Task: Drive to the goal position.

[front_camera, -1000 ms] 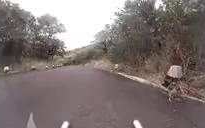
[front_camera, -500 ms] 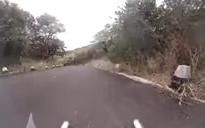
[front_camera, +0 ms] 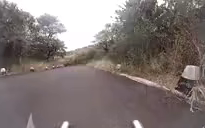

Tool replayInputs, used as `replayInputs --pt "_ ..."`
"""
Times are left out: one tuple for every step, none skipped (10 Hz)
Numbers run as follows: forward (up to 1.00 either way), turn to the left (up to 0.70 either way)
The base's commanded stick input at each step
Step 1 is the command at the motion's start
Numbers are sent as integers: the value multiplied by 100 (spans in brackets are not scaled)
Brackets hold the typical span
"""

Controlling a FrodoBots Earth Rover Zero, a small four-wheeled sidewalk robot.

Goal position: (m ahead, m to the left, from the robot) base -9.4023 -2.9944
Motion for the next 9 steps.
replayInputs --pt "50 0" --pt "50 0" --pt "50 0" --pt "50 0" --pt "50 0" --pt "50 0" --pt "50 -6" --pt "50 -16" --pt "50 -26"
